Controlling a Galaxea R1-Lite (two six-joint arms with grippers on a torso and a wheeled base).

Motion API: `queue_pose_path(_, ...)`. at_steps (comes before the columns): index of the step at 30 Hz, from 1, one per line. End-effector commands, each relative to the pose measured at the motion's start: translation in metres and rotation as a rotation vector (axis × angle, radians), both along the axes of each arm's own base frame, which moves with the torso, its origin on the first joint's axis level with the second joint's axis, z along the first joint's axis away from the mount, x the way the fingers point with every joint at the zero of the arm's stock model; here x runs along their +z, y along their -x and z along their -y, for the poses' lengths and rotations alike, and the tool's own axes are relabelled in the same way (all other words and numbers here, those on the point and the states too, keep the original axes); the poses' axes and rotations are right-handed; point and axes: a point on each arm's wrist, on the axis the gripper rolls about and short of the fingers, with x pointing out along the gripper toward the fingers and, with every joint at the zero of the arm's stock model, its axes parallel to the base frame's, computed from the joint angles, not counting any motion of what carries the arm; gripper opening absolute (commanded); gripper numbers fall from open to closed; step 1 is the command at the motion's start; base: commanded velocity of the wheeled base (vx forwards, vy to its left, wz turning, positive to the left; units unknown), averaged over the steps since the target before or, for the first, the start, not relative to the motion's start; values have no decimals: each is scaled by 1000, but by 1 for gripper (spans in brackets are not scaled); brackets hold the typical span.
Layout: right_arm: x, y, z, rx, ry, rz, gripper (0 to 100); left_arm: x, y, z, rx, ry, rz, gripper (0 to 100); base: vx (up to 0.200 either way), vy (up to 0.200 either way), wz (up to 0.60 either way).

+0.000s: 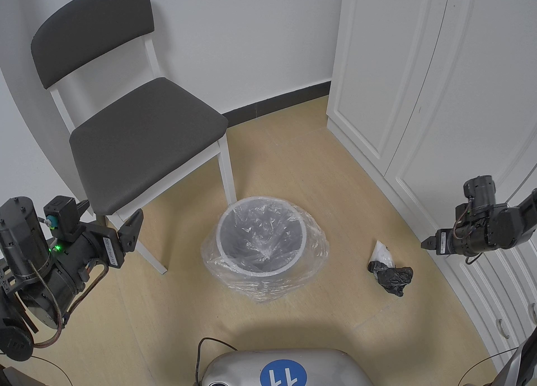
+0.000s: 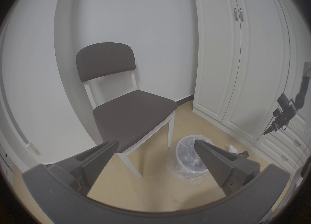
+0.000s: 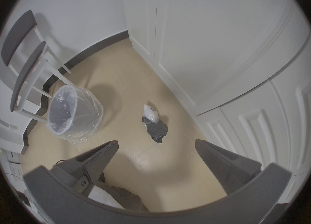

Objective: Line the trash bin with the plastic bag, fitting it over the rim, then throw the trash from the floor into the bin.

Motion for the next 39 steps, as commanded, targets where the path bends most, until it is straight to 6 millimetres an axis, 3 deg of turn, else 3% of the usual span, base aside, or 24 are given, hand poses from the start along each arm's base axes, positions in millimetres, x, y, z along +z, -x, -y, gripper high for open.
queue_pose_path(1,-67,-27,13,-30,-38,-139,100,-22,-7,-2,22,-58,-60,100,0,0,0)
queue_pose_path(9,-107,-54,40,-106,-71,-184,100,-19,-6,-3,19,-51,-45,100,0,0,0)
queue_pose_path(13,-124,-80,48,-127,-138,-160,100,-21,-6,-2,16,-54,-52,100,0,0,0)
queue_pose_path(17,-137,-99,45,-138,-146,-146,100,-21,-6,-2,14,-55,-52,100,0,0,0)
queue_pose_path(18,-139,-113,42,-126,-144,-118,100,-21,-6,-1,11,-56,-53,100,0,0,0)
queue_pose_path(20,-139,-113,42,-126,-144,-118,100,-21,-6,-1,11,-56,-53,100,0,0,0)
queue_pose_path(21,-137,-137,38,-108,-141,-77,100,-22,-6,-1,11,-60,-58,100,0,0,0)
queue_pose_path(22,-137,-137,38,-108,-141,-77,100,-22,-6,-1,11,-60,-58,100,0,0,0)
queue_pose_path(26,-143,-175,25,-78,-139,-96,100,-23,-5,1,-3,-62,-62,100,0,0,0)
queue_pose_path(31,-173,-187,18,-99,-119,-163,100,-28,-6,4,-17,-71,-81,100,0,0,0)
queue_pose_path(39,-185,-191,6,-80,-118,-167,100,-34,-7,7,-28,-86,-111,100,0,0,0)
